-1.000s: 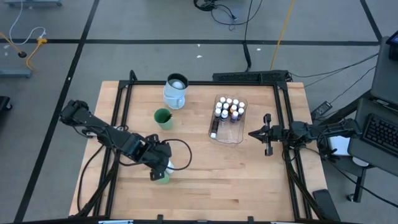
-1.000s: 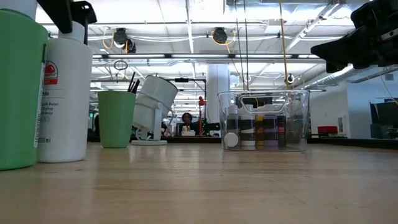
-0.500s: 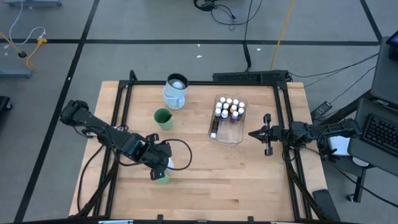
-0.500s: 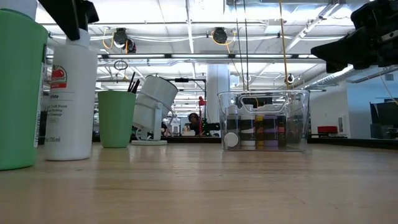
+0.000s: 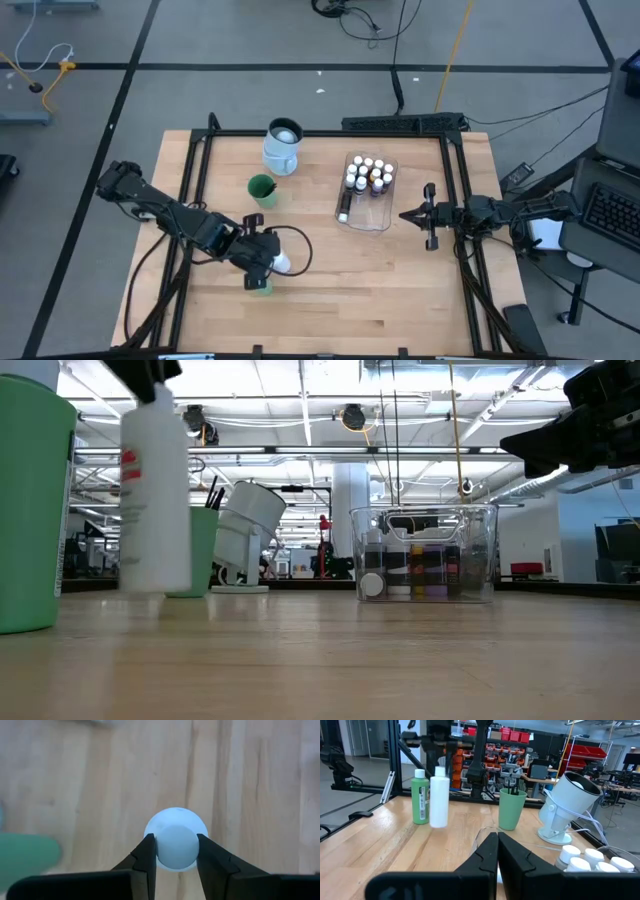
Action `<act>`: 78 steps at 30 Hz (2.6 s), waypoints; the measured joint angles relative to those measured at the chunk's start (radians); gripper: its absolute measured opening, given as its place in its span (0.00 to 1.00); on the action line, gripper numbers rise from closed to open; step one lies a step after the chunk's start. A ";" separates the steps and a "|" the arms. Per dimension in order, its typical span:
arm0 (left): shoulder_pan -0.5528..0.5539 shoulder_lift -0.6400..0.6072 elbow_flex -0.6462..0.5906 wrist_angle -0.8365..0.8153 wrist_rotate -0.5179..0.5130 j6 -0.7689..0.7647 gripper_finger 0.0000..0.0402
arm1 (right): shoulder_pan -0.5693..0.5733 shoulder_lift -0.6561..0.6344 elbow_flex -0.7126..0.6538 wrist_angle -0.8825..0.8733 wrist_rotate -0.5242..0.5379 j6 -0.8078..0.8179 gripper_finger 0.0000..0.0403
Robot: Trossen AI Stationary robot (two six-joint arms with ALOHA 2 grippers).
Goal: Pick & Place Paint Supplies
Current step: Put the large white paint bottle into the transparent bin
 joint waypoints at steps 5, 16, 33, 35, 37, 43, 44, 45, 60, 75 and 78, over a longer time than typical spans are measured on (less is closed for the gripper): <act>0.042 0.000 0.069 -0.001 -0.084 0.030 0.24 | 0.000 0.000 0.000 0.000 0.000 0.000 0.01; 0.225 -0.002 0.175 0.250 -0.017 0.360 0.24 | 0.000 0.000 0.000 0.001 0.000 0.004 0.01; 0.478 0.311 0.556 0.366 0.291 0.433 0.24 | 0.000 0.022 0.000 -0.038 -0.001 0.000 0.01; 0.504 0.385 0.651 0.306 0.259 0.444 0.24 | 0.000 0.023 0.000 -0.036 0.000 0.000 0.01; 0.529 0.461 0.733 0.243 0.248 0.445 0.24 | 0.000 0.024 0.000 -0.036 0.000 0.000 0.01; 0.595 0.645 0.847 0.164 0.248 0.454 0.24 | 0.000 0.024 0.000 -0.037 0.000 -0.012 0.01; 0.604 0.663 0.857 0.162 0.252 0.454 0.24 | 0.000 0.024 0.000 -0.036 -0.001 -0.017 0.01; 0.614 0.679 0.862 0.165 0.255 0.454 0.24 | 0.000 0.024 0.000 -0.037 0.000 -0.022 0.01; 0.656 0.753 0.860 0.168 0.279 0.425 0.24 | 0.000 0.024 0.000 -0.042 -0.001 -0.026 0.01; 0.630 0.789 0.860 0.209 0.276 0.444 0.31 | 0.000 0.024 0.000 -0.043 0.000 -0.030 0.01; 0.629 0.788 0.860 0.210 0.274 0.444 0.34 | 0.000 0.024 0.000 -0.044 -0.001 -0.045 0.01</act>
